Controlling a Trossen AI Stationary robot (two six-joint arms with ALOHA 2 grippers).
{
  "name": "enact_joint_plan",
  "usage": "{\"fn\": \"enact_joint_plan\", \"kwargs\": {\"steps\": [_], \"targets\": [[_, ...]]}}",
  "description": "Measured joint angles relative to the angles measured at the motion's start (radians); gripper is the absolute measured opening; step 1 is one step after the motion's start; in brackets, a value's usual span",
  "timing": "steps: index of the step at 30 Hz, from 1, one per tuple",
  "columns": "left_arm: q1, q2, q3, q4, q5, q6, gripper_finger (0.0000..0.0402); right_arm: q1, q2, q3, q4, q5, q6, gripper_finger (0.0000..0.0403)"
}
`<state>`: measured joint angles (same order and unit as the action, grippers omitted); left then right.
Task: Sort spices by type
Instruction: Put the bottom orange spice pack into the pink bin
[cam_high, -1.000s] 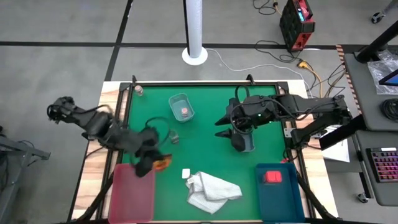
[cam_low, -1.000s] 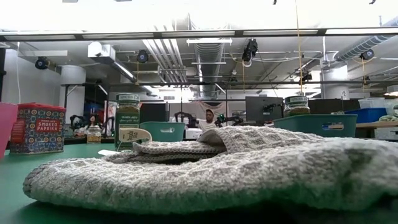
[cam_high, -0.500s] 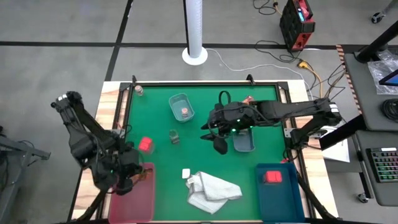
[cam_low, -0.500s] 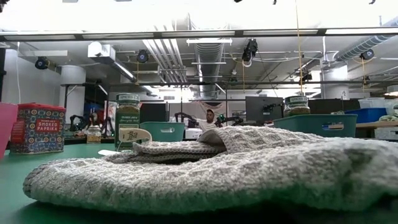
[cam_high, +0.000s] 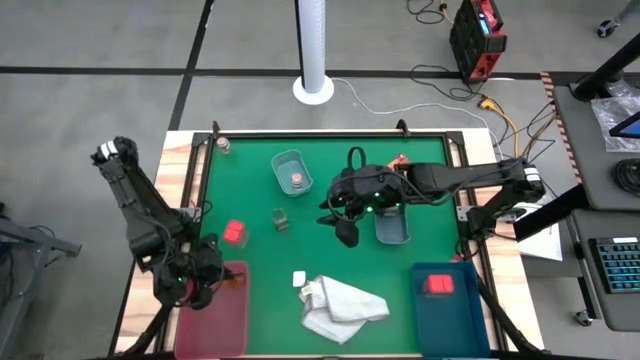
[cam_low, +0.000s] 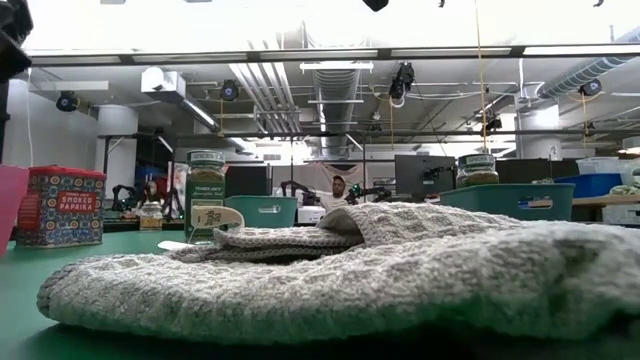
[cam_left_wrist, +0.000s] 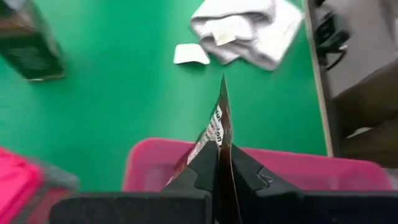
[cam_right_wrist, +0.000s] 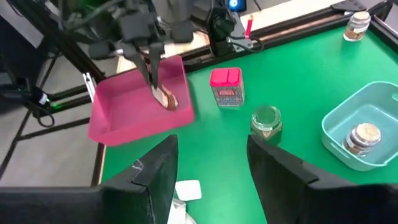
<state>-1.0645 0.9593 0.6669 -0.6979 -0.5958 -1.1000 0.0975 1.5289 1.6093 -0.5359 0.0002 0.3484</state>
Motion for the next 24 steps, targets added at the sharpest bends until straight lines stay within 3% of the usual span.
{"fn": "enact_joint_plan", "kwargs": {"steps": [8,24], "targets": [[0.000,-0.060,-0.148,0.137,-0.035,0.043,0.0000,0.000,-0.008,0.000,0.001,0.000,0.000,0.0183],[0.000,-0.072,-0.198,0.142,-0.034,0.036,0.0013,0.000,-0.008,0.000,0.001,0.000,0.012,0.0189]]}}
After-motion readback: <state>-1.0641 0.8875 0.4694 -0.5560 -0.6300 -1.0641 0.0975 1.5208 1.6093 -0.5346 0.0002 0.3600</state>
